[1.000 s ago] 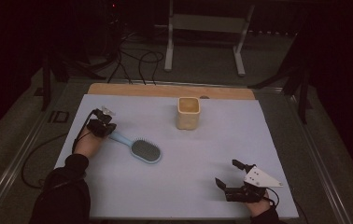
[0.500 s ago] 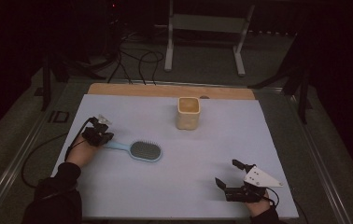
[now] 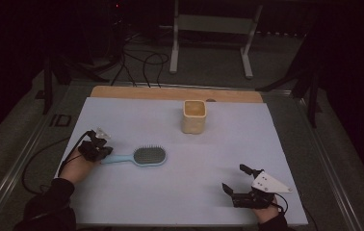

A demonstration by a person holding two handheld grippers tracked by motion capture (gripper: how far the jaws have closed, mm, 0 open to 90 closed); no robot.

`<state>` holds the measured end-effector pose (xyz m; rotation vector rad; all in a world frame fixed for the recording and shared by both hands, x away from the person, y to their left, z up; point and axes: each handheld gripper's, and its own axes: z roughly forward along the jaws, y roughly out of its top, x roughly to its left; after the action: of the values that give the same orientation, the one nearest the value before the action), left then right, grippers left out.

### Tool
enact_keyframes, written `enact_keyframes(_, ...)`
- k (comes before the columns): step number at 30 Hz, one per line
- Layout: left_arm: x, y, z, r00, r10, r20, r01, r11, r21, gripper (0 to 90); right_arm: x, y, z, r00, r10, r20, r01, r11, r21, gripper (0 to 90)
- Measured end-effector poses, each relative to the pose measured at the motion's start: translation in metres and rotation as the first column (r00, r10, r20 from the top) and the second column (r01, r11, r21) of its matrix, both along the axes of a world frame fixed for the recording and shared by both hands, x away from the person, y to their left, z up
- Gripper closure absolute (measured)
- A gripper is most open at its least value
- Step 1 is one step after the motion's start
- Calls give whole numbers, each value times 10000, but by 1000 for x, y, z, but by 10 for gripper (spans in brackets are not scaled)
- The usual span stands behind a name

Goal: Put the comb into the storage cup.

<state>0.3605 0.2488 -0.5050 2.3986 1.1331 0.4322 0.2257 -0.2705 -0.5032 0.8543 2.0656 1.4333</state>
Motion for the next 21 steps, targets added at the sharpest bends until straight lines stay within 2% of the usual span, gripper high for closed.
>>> enact_keyframes(6,-13,-1,4,9995,-315,-93,316,9995,99,900,0,0,0,10000,5,-18,-5,10000,9,85)
enact_keyframes(10,-23,0,7,9991,-411,-89,410,9991,-49,900,0,0,0,10000,-18,5,18,10000,-7,85)
enact_keyframes(18,-40,-6,9,9966,-806,-186,808,9967,110,900,0,1,0,10000,-15,13,15,10000,-15,85)
enact_keyframes(21,-47,-7,10,9956,-912,-218,913,9958,35,900,0,0,0,10000,-24,-14,23,10000,-15,84)
